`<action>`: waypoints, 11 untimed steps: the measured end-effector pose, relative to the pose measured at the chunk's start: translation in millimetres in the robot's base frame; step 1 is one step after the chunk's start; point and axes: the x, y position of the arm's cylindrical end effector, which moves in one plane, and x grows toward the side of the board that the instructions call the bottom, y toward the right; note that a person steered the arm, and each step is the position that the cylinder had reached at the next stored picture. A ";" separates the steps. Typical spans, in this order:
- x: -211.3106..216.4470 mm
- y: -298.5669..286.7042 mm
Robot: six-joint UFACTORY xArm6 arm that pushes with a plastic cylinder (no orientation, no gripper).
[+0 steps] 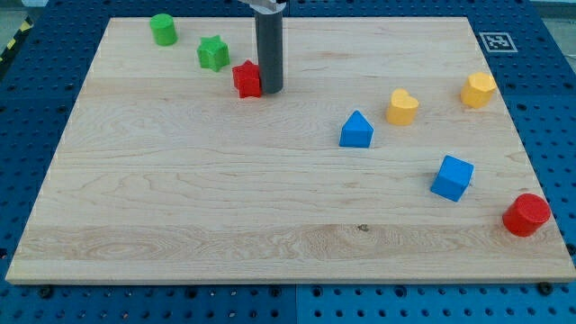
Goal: Place the triangle below the heart
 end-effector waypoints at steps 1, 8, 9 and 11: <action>17.8 19.4; 91.6 126.6; 43.5 94.4; 2.5 163.5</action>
